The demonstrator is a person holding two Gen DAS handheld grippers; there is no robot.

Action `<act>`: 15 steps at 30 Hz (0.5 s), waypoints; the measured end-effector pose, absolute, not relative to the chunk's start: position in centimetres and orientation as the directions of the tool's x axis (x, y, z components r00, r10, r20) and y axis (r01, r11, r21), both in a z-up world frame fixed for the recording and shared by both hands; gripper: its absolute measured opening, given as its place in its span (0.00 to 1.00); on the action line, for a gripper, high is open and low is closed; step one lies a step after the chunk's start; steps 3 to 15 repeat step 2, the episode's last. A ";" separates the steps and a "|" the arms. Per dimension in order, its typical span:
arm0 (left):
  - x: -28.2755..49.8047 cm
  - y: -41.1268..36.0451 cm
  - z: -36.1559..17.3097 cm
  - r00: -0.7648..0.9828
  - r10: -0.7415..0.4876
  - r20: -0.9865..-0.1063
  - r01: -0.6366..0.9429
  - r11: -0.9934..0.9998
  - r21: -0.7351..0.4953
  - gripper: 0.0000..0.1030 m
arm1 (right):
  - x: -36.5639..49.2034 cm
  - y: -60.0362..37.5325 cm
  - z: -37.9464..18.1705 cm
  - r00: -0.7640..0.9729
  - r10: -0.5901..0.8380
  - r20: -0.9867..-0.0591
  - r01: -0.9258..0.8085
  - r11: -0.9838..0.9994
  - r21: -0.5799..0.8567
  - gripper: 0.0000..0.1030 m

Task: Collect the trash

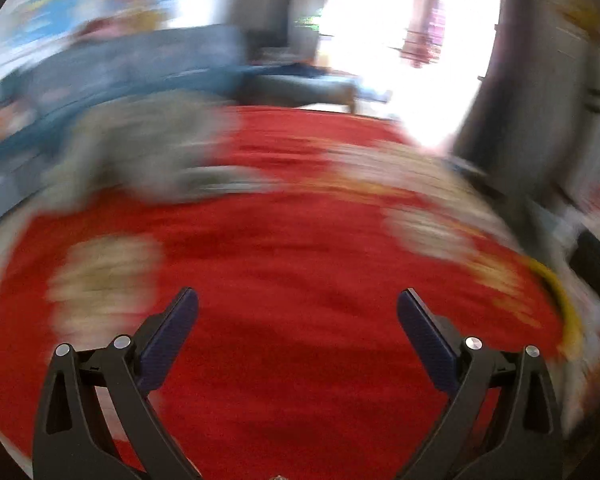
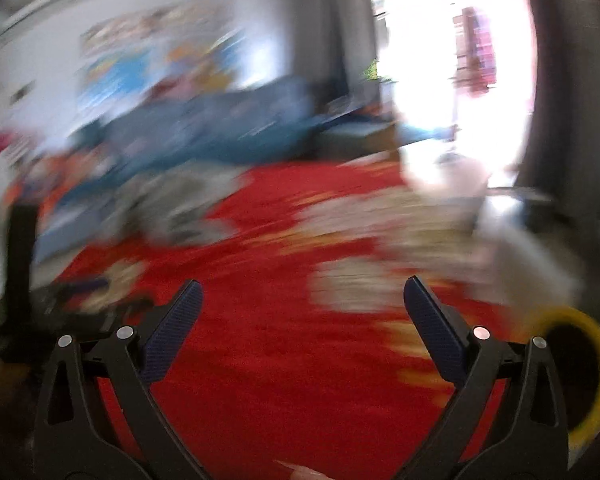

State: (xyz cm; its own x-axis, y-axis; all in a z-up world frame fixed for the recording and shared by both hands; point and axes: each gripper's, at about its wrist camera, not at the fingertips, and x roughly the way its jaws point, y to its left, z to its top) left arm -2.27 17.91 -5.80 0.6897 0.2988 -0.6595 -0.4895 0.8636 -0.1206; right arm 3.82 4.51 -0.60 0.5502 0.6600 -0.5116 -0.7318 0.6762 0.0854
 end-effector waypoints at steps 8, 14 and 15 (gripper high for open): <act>-5.5 25.7 -7.2 0.563 0.461 -0.686 -0.678 0.733 -0.064 0.94 | 3.9 12.1 -2.3 0.412 0.683 -0.604 -0.816 0.571 0.090 0.90; -5.5 25.7 -7.2 0.563 0.461 -0.686 -0.678 0.733 -0.064 0.94 | 3.9 12.1 -2.3 0.412 0.683 -0.604 -0.816 0.571 0.090 0.90; -5.5 25.7 -7.2 0.563 0.461 -0.686 -0.678 0.733 -0.064 0.94 | 3.9 12.1 -2.3 0.412 0.683 -0.604 -0.816 0.571 0.090 0.90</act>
